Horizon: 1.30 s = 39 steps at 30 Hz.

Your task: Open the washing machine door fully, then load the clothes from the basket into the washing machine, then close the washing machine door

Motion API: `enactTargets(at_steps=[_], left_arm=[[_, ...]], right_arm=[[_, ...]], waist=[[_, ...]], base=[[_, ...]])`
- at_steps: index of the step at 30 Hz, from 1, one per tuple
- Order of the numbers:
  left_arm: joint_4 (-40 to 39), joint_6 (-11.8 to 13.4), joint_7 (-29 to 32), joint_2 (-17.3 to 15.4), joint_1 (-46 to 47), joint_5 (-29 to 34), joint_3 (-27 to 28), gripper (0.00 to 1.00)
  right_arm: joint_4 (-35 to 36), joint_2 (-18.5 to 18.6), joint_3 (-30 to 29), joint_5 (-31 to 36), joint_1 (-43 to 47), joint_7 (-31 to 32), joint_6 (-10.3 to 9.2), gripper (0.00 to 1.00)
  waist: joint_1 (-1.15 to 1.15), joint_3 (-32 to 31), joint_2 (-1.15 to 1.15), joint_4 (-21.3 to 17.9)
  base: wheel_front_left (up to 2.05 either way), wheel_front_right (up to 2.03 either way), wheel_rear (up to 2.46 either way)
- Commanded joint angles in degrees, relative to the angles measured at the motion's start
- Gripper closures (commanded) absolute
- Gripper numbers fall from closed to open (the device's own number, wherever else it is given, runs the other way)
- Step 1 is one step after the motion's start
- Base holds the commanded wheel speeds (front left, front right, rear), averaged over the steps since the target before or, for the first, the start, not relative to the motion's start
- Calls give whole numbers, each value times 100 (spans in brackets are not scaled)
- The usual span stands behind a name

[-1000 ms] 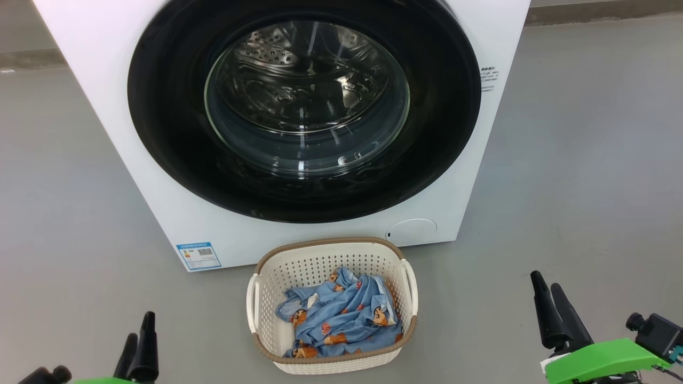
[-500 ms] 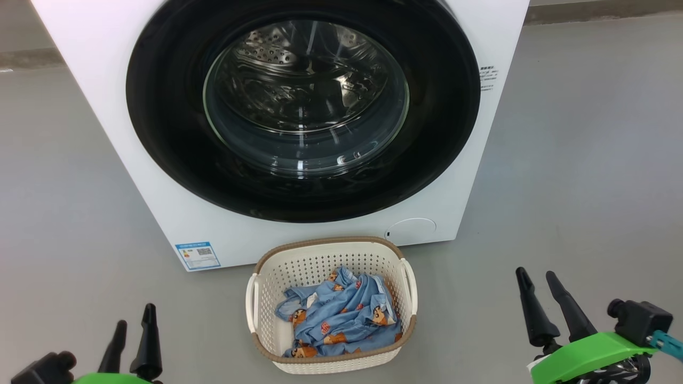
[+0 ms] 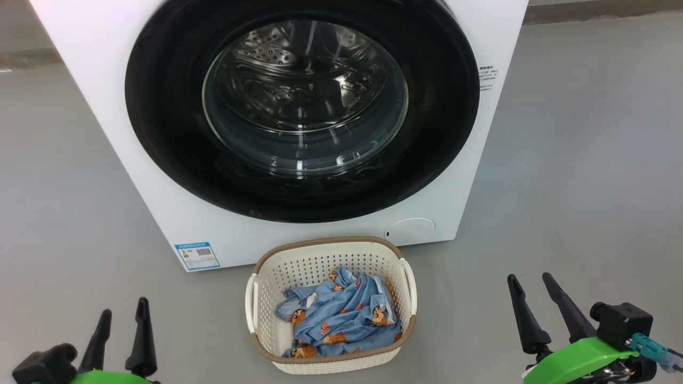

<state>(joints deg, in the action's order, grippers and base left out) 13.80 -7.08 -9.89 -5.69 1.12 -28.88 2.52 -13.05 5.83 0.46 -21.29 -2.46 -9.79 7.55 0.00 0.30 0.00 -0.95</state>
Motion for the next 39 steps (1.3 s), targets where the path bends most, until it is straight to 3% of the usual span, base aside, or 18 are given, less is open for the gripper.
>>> enactTargets(at_steps=[1, 27, 39], left_arm=[[-182, -30, -85, -116, 129, 210, 171, 0], [-223, -41, -507, -294, -26, 1828, 122, 0], [-218, -41, -510, -286, -40, 1836, 116, 0]], right_arm=[[131, 82, 78, 218, -239, -98, -5, 0], [304, 149, 166, 1981, -241, -517, -6, 0], [282, 159, -24, 1924, -244, -520, -6, 0]], waist=[[0, -5, 0, 0], [0, -92, 0, -27], [0, -77, 0, -30]], base=[[0, 0, 0], [0, 0, 0], [0, 0, 0]])
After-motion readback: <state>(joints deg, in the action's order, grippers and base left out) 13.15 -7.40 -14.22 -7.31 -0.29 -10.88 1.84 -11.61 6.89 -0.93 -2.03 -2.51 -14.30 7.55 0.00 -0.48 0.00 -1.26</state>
